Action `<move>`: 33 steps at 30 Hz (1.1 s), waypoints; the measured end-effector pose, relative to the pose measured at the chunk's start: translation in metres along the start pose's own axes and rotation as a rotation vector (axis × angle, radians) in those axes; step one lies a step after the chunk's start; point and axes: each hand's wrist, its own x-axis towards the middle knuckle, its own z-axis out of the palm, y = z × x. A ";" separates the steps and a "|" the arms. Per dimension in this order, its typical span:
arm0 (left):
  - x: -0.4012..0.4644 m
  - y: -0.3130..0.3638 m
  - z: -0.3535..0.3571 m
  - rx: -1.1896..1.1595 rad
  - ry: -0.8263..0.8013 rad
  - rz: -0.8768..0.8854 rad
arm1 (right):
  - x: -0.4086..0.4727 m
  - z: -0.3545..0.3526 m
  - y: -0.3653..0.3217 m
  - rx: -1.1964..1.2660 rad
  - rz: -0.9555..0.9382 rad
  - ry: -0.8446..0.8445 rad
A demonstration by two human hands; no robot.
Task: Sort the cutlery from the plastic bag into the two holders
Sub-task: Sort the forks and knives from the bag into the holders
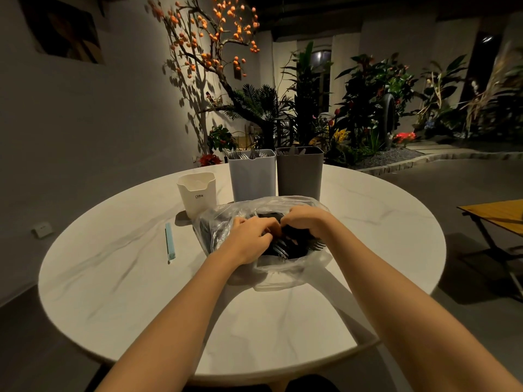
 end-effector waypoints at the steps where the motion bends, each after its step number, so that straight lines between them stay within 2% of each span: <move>1: 0.000 0.000 0.000 0.002 -0.008 0.005 | 0.000 0.001 -0.001 -0.011 -0.003 -0.001; 9: -0.002 0.003 -0.001 0.021 -0.013 0.037 | 0.005 -0.005 0.011 -0.038 -0.038 -0.085; 15: 0.001 0.001 0.001 -0.001 0.198 -0.094 | -0.006 -0.015 0.021 0.100 -0.073 -0.201; 19: 0.005 0.004 0.004 0.014 0.145 -0.238 | -0.016 -0.021 0.033 0.224 -0.102 -0.280; 28: 0.014 -0.001 0.007 -0.006 0.191 -0.315 | -0.030 -0.039 0.054 0.401 -0.210 -0.383; 30: 0.017 -0.005 0.008 -0.136 0.247 -0.343 | -0.033 -0.039 0.057 0.500 -0.230 -0.450; 33: 0.020 -0.005 0.003 -0.554 0.374 -0.376 | -0.035 -0.037 0.060 0.576 -0.288 -0.526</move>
